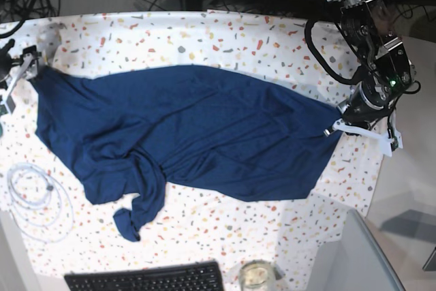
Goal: Layout the t-shirt on the table in an organized manner, then fold the t-shirt properly
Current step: 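Pull the hem corner with the left gripper away from the right gripper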
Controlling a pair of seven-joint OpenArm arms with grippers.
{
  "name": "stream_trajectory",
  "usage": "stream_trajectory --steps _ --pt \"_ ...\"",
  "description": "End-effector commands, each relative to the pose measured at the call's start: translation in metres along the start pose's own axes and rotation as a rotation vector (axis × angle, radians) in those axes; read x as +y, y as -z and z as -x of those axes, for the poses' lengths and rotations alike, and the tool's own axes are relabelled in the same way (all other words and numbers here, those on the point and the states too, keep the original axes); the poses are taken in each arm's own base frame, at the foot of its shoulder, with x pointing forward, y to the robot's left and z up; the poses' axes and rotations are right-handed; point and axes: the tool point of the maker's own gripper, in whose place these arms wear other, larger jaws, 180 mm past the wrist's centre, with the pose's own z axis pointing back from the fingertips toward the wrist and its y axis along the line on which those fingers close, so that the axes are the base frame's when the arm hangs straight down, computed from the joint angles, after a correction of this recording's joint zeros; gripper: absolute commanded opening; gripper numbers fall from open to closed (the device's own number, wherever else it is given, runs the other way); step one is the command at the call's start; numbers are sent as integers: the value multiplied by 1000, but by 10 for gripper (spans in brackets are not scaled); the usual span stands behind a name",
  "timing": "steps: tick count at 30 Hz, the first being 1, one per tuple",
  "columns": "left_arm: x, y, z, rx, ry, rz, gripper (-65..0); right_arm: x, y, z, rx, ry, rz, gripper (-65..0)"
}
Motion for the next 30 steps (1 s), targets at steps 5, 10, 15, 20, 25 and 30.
stream_trajectory --steps 5,10,15,20,25,30 --pt "-5 -4 -19 -58 5 12 -650 -9 -5 -9 -17 -7 19 -584" --pt "-10 -16 -34 -113 18 22 -650 -13 -11 -15 -11 -12 35 -605" --pt "-14 -26 -47 -160 31 28 -650 -17 -29 -30 -12 -67 84 -648" --pt "-8 -26 -45 -151 41 16 -650 -20 -42 -43 -21 -99 120 -648" --pt "0 -20 -28 -103 42 -2 -650 -11 -37 -44 -25 -91 97 -512" --pt "6 -12 -16 -63 35 -14 -650 2 -22 -42 -31 -52 50 -170"
